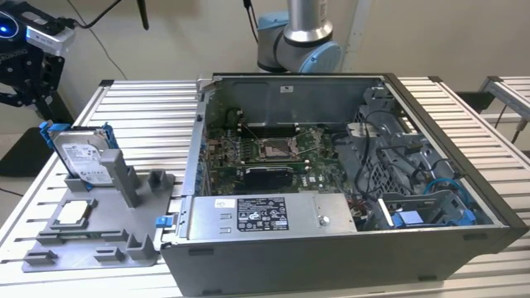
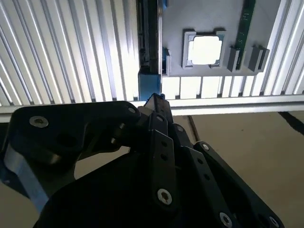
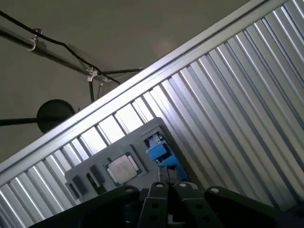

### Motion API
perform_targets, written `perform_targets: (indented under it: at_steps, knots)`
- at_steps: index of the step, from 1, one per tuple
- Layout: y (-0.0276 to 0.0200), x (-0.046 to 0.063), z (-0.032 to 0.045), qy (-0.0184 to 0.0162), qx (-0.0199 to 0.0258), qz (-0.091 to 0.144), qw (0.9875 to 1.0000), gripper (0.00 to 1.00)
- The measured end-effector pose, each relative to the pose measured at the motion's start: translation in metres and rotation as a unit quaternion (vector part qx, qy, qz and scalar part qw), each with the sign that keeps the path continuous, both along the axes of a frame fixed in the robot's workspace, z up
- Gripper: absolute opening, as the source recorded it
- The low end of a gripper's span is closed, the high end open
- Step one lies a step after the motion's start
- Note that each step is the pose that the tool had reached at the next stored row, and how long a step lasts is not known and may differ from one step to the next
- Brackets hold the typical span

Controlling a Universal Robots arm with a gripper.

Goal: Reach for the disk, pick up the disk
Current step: 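Pick up the disk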

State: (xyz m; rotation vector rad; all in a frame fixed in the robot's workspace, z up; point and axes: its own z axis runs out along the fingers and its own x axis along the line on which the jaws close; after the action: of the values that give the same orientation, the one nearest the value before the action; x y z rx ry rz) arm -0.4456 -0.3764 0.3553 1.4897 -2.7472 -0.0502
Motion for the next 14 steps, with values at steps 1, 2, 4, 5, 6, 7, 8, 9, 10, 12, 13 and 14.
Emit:
perform_targets:
  at_steps: [1,2,4,5,6,7,8,9,10,12,13,14]
  knots:
    - [0.0,0.0001,0.0,0.0,0.0,0.007,1.0,0.0]
    - [0.0,0.0001,0.0,0.0,0.0,0.013,0.9999,0.0]
    - [0.0,0.0003,0.0,0.0,0.0,0.026,0.9997,0.0]
    - [-0.0001,0.0004,0.0,0.0,0.0,0.033,0.9995,0.0]
    - [-0.0001,0.0004,0.0,0.0,0.0,0.039,0.9992,0.0]
    - [-0.0001,0.0005,0.0,0.0,0.0,0.046,0.999,0.0]
    - [-0.0001,0.0005,0.0,0.0,0.0,0.052,0.9986,0.0]
    - [-0.0001,0.0006,0.0,0.0,0.0,0.059,0.9982,0.0]
    - [-0.0001,0.0006,0.0,0.0,0.0,0.065,0.9979,0.0]
    - [-0.0001,0.0007,0.0,0.0,0.0,0.077,0.9971,0.0]
    - [-0.0001,0.0008,0.0,0.0,0.0,0.082,0.9966,0.0]
    - [0.0,0.0007,0.0,0.0,0.0,0.087,0.9962,0.0]
